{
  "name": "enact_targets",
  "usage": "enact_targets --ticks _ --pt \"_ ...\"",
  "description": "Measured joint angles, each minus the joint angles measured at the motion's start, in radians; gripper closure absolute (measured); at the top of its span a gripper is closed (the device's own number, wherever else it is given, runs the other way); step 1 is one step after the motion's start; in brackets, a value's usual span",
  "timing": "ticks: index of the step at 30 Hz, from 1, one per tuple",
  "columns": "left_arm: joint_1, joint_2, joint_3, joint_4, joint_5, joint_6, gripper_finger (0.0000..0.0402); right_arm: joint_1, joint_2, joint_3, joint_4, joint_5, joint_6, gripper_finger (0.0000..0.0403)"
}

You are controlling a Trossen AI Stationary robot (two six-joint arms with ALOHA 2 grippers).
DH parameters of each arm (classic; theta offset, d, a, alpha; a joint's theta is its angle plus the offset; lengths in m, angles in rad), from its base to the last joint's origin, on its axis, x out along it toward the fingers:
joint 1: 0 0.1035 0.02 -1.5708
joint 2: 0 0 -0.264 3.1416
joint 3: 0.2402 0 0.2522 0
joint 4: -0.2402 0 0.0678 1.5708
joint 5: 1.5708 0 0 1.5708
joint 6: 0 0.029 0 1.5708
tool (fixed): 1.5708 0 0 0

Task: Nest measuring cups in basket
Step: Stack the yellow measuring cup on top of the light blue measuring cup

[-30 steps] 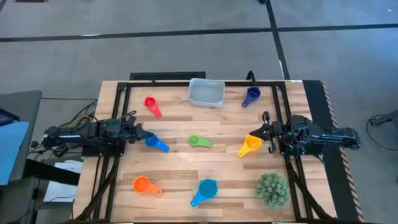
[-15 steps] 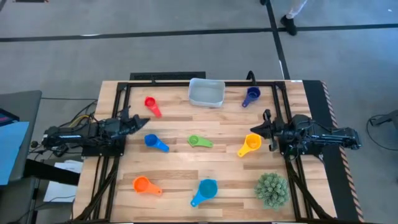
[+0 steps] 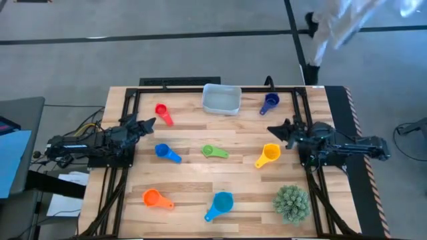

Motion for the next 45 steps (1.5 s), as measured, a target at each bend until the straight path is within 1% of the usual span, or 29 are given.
enact_targets --ticks 3,7,9,11,13,15,18,21,24,26,28,32,36,39,42,45 --pt "0.0 0.0 0.0 0.0 0.018 -0.005 0.0401 0.009 0.054 0.0 -0.022 0.0 0.019 0.0373" --pt "0.0 0.0 0.001 -0.013 0.018 -0.007 0.0401 0.024 0.112 0.0 0.0 -0.001 -0.091 0.0385" --pt "0.0 0.0 0.001 -0.029 0.018 -0.007 0.0401 0.025 0.13 0.0 0.008 -0.002 -0.151 0.0386" --pt "0.0 0.0 0.002 -0.043 0.017 -0.007 0.0401 0.025 0.141 0.0 0.012 -0.002 -0.175 0.0382" --pt "0.0 0.0 0.002 -0.055 0.008 0.002 0.0401 0.025 0.151 0.0 0.017 -0.003 -0.161 0.0373" --pt "0.0 0.0 0.002 -0.044 0.012 0.046 0.0401 0.025 0.162 0.0 0.026 -0.014 -0.117 0.0364" --pt "0.0 0.0 -0.001 0.012 0.087 0.174 0.0401 0.026 0.18 0.0 0.044 -0.075 -0.059 0.0358" --pt "0.0 0.0 -0.032 0.17 0.178 0.352 0.0401 0.053 0.222 0.002 0.056 -0.095 -0.005 0.0362" --pt "0.0 0.002 -0.068 0.371 0.317 0.532 0.0401 0.106 0.288 0.035 0.033 -0.052 0.014 0.0371" --pt "0.0 0.012 -0.094 0.503 0.419 0.612 0.0401 0.151 0.346 0.075 0.016 -0.005 0.015 0.0378" --pt "-0.002 0.029 -0.101 0.555 0.479 0.655 0.0401 0.198 0.41 0.123 -0.013 0.047 0.023 0.0383" --pt "-0.027 0.103 -0.101 0.627 0.508 0.717 0.0401 0.288 0.548 0.244 -0.099 0.17 0.07 0.0384" --pt "-0.076 0.219 -0.095 0.726 0.509 0.78 0.0401 0.35 0.676 0.346 -0.185 0.268 0.104 0.0376" --pt "-0.117 0.328 -0.069 0.792 0.508 0.824 0.0401 0.374 0.762 0.4 -0.185 0.298 0.102 0.0368" --pt "-0.156 0.445 -0.037 0.873 0.507 0.864 0.0401 0.379 0.836 0.444 -0.185 0.3 0.087 0.0361" --pt "-0.192 0.572 0.007 0.921 0.5 0.878 0.0401 0.379 0.896 0.474 -0.184 0.3 0.067 0.0353"
